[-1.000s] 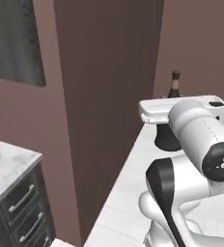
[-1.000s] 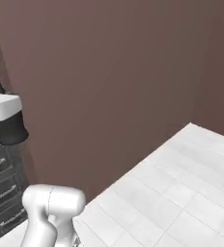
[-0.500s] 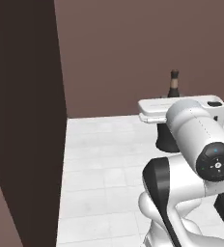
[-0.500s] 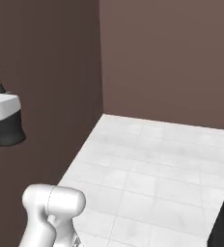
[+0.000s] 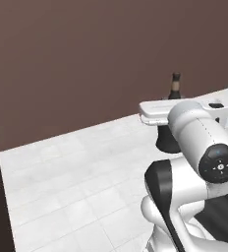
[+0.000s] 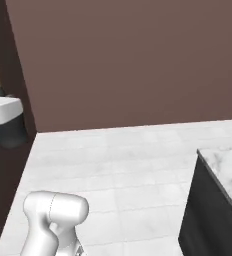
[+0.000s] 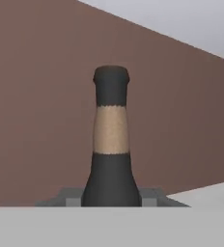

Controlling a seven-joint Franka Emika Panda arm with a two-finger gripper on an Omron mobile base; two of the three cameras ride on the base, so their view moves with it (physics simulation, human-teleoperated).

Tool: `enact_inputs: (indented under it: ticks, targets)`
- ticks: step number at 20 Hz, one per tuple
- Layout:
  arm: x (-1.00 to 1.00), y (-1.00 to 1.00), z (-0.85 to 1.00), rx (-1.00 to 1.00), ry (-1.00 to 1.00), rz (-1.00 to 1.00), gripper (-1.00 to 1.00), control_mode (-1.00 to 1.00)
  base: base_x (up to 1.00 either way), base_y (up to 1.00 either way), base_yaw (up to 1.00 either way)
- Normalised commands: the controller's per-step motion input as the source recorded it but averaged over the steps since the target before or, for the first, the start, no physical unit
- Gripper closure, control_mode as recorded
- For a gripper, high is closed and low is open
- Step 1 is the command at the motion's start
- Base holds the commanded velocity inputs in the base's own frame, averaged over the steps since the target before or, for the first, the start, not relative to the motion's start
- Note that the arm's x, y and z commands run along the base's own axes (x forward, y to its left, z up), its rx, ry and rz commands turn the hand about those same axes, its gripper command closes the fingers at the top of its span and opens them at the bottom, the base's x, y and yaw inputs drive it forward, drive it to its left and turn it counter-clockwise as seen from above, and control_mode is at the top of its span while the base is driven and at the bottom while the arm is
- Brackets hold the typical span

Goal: Open the cabinet directly in front. Then move the liquor and the mug to the dining counter with the jar on it.

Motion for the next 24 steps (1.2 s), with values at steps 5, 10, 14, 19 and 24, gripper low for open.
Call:
enact_inputs:
  ticks: [5, 10, 14, 19, 24]
  targets:
    - [0.0, 0.0, 0.0, 0.0, 0.0, 0.0, 1.0, 1.0, -0.04, 0.0, -1.0]
    - [0.0, 0.0, 0.0, 0.0, 0.0, 0.0, 1.0, 1.0, -0.47, 0.19, -0.94]
    - [0.0, 0.0, 0.0, 0.0, 0.0, 0.0, 1.0, 1.0, -0.13, 0.26, -0.96]
    - [0.0, 0.0, 0.0, 0.0, 0.0, 0.0, 1.0, 1.0, -0.06, 0.34, -0.83]
    - [0.0, 0.0, 0.0, 0.0, 0.0, 0.0, 1.0, 1.0, 0.0, 0.04, -0.36]
